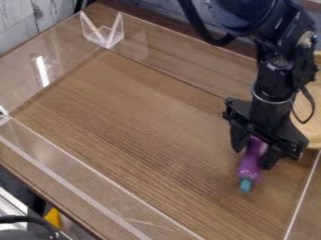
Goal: Put the purple eggplant in the brown bowl
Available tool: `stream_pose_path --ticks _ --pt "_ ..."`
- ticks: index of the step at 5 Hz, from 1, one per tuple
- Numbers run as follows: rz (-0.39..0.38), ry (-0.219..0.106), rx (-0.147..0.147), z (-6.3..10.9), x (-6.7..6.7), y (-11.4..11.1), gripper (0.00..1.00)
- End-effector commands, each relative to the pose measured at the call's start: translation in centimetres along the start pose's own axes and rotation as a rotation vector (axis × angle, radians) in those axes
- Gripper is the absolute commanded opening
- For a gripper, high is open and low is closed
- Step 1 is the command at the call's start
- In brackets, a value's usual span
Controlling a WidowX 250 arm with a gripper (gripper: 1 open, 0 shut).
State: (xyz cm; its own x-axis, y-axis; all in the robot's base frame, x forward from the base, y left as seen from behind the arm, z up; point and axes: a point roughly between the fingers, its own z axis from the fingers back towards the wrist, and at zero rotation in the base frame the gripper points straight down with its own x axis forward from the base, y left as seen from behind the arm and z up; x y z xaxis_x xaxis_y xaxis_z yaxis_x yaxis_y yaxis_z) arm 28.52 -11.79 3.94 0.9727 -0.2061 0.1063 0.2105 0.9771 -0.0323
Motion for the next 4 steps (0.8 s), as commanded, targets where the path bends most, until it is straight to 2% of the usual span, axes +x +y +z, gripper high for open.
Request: stream_pose_path --ticks 1,4 --pt "-0.02 -0.042 -0.016 0.3 0.6 -0.1 0.0" --pt "-0.031 -0.053 -0.026 -1.4 1.0 0.9 0.0"
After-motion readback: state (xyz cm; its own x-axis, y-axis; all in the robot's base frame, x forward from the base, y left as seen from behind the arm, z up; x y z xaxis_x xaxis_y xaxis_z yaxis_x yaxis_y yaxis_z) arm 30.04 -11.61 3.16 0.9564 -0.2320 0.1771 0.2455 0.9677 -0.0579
